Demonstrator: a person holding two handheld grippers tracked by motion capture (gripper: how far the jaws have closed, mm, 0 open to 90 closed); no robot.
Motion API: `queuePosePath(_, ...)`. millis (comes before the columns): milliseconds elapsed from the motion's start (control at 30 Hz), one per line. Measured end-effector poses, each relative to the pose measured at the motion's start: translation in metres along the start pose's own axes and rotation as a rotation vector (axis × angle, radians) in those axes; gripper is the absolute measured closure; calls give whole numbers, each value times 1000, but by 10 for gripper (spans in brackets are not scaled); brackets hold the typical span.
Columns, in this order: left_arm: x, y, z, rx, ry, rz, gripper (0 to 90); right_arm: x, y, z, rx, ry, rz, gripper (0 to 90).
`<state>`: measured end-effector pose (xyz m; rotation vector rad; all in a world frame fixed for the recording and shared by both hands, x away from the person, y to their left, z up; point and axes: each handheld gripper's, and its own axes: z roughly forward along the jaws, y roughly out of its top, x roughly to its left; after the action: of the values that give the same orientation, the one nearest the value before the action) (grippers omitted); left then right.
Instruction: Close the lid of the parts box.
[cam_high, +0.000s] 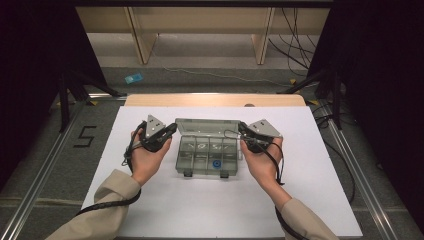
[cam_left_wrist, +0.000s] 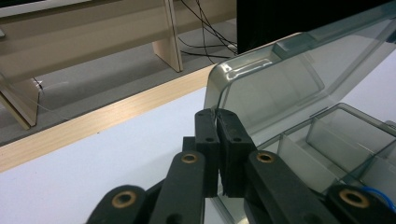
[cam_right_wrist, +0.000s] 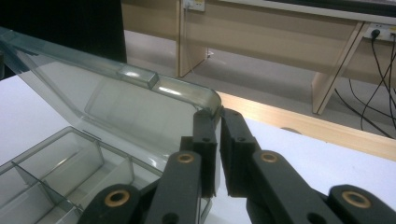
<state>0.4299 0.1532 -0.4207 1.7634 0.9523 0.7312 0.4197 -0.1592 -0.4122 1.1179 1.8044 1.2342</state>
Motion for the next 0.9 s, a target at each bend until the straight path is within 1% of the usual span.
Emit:
queuePosePath(167, 0, 1, -8, -3, -13, 16, 858, 1, -2, 0, -17, -1, 3, 857)
queuePosePath(233, 0, 1, -11, 1, -20, 21, 857, 1, -2, -1, -8, -3, -1, 857)
queuePosePath(267, 0, 1, -12, 1, -23, 16, 858, 1, -2, -1, -14, -10, -9, 857)
queuePosePath(300, 1, 1, -14, 0, -24, 13, 861, 2, -2, -1, -11, -7, -1, 856)
queuePosePath(333, 1, 2, -15, 2, -23, 9, 866, 2, -2, -2, -9, -5, -3, 856)
queuePosePath(400, 4, 7, -17, -3, -14, -8, 885, 1, -3, -2, -16, -9, -11, 856)
queuePosePath(500, 9, 16, -20, -17, 0, -36, 898, 2, -3, -2, -12, -6, -7, 854)
queuePosePath(633, 14, 27, -18, -33, 9, -67, 899, 2, -3, -3, -11, -6, -13, 848)
queuePosePath(667, 15, 28, -17, -31, 6, -63, 899, 2, -4, -3, -11, -6, -14, 843)
queuePosePath(700, 15, 29, -15, -33, 3, -71, 899, 2, -4, -3, -21, -9, -12, 842)
queuePosePath(833, 14, 30, -9, -26, -7, -74, 899, 1, -4, -3, -19, -6, -12, 840)
queuePosePath(867, 14, 30, -7, -23, -12, -65, 899, 1, -5, -3, -19, -5, -11, 835)
queuePosePath(900, 14, 30, -6, -22, -13, -67, 899, 1, -5, -3, -11, -2, -8, 829)
